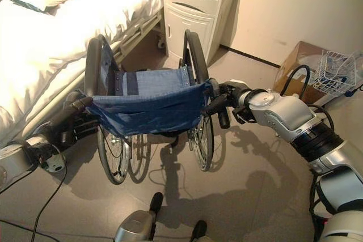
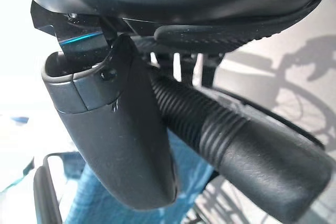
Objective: Push the wheelchair next to the bed
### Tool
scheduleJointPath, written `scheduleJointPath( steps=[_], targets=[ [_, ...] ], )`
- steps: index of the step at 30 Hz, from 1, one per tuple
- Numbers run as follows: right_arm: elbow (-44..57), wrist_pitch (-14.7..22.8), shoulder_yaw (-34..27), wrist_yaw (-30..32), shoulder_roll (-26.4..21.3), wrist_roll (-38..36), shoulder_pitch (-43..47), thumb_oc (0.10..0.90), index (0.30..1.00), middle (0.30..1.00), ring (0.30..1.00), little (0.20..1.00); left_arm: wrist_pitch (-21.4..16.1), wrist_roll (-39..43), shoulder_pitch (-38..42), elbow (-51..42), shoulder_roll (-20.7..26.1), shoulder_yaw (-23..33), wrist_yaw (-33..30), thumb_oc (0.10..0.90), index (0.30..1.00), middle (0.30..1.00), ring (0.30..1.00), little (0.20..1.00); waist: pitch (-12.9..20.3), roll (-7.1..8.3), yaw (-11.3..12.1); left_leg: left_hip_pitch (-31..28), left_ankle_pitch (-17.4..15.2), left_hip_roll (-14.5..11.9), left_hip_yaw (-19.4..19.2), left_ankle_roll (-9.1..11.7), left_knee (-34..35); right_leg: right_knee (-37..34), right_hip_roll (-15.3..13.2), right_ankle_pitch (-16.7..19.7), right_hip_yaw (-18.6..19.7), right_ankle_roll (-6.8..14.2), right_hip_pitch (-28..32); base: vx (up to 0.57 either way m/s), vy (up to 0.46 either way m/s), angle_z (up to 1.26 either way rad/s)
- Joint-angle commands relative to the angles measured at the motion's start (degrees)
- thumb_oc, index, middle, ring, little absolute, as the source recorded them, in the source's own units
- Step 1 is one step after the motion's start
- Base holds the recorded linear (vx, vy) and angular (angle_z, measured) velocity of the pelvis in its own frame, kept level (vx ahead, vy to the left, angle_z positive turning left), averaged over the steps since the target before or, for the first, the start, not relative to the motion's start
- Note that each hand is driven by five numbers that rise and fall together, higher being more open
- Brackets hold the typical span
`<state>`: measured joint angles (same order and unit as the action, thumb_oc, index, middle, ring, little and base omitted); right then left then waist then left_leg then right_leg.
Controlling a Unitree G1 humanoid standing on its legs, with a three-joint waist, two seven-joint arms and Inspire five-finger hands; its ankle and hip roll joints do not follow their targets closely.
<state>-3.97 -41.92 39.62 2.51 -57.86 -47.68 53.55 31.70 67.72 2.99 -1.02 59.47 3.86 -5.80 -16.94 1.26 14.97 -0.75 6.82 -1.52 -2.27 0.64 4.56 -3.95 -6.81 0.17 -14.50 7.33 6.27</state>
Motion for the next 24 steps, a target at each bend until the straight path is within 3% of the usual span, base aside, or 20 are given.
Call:
scheduleJointPath(
  steps=[1,11,17,24],
  targets=[
    [3.22,7.76,-4.63,2.27,-2.66,0.9,3.16,0.8,0.9,0.9,0.9,0.9,-7.55,-4.5,9.81,4.62,3.44,6.5,-1.57,0.8,0.9,0.9,0.9,0.9,8.28,2.32,-3.93,-2.79,-6.39,0.2,0.44,2.44,-2.7,0.0,0.93,0.43,-3.31,0.85,1.59,0.0,0.0,0.0],
    [4.21,7.69,-10.36,5.02,-8.46,4.3,1.14,0.8,0.9,0.9,0.9,0.9,-8.24,-18.93,2.18,6.76,9.51,17.24,2.09,0.8,0.9,0.9,0.9,0.9,9.03,2.18,-3.55,-3.01,-6.5,-0.05,0.71,2.77,-2.71,-0.23,1.35,-0.06,-3.55,0.56,2.17,0.0,-0.002,0.0],
    [4.16,7.01,-17.69,5.11,-13.22,4.9,-3.78,0.8,0.9,0.9,0.9,0.9,-9.28,-28.55,-7.29,8.4,14.56,28.34,6.9,0.8,0.9,0.9,0.9,0.9,9.07,1.8,-3.47,-2.93,-6.6,-0.08,1.02,2.88,-2.93,-0.22,1.57,-0.24,-3.45,0.38,2.32,0.01,-0.008,-0.03],
    [4.65,7.41,-24.95,3.78,-15.98,5.01,-9.9,0.8,0.9,0.9,0.9,0.9,-10.85,-32.55,-16.72,9.66,17.22,39.08,9.27,0.8,0.9,0.9,0.9,0.9,9.2,1.36,-3.55,-2.71,-6.72,-0.2,1.09,3.1,-3.47,0.04,1.66,-0.58,-3.52,0.17,2.34,0.0,-0.001,0.01]
  ],
)
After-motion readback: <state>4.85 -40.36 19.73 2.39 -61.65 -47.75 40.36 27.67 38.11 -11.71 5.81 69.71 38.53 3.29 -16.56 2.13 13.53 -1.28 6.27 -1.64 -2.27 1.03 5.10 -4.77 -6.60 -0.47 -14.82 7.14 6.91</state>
